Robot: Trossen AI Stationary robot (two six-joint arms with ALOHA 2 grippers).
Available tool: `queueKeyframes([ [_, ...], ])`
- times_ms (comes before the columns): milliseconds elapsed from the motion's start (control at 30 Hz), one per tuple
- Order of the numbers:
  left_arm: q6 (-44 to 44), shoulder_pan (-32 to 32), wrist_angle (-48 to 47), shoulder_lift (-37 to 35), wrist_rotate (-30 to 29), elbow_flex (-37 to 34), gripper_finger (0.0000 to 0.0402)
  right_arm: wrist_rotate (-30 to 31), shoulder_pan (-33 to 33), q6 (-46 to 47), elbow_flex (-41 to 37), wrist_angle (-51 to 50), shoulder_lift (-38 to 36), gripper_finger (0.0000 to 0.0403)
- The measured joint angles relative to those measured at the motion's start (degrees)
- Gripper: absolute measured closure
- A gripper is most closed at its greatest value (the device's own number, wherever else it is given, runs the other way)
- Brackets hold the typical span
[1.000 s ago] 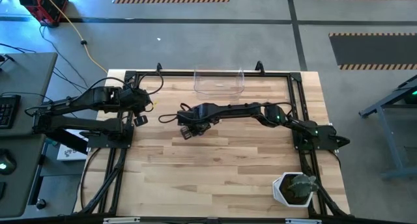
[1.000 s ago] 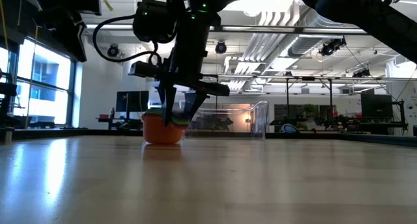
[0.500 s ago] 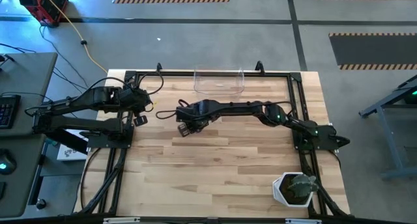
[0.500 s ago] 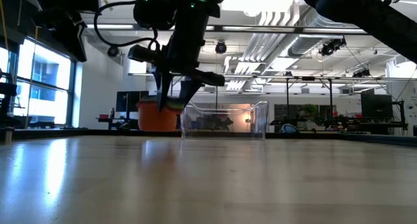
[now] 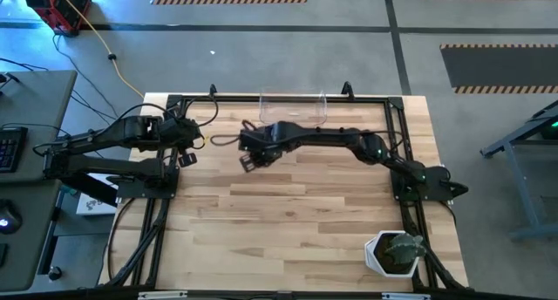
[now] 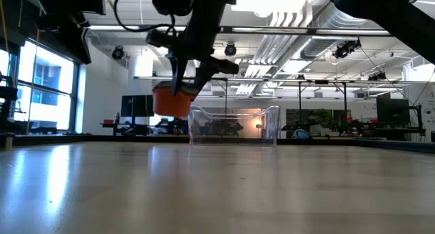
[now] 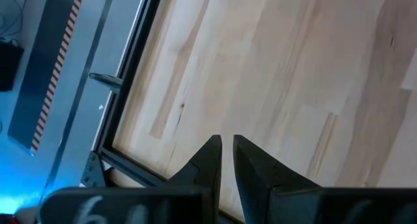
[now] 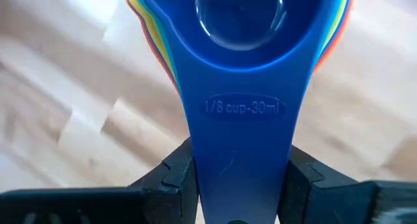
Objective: Nest measuring cups in basket
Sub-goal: Put the nested measuring cups into the transparent bin
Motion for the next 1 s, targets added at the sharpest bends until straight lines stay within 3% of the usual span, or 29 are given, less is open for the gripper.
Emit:
queueKeyframes([
  [400,0.7,0.0,0.6,0.0,-0.8,0.0,0.0369,4.1,-7.8,-7.6,0.0,-3.1,-6.6,0.0278],
  [600,1.0,0.0,3.4,0.0,-2.5,0.0,0.0369,6.9,-14.0,-18.9,0.0,-7.0,-9.0,0.0278],
  [800,2.0,0.0,7.4,0.0,-2.5,0.0,0.0369,4.0,-20.6,-30.7,-1.4,-8.3,-9.1,0.0278],
  [1000,1.8,0.0,8.9,0.0,-2.5,0.0,0.0369,-1.8,-22.8,-41.0,-6.3,-5.2,-9.0,0.0278],
])
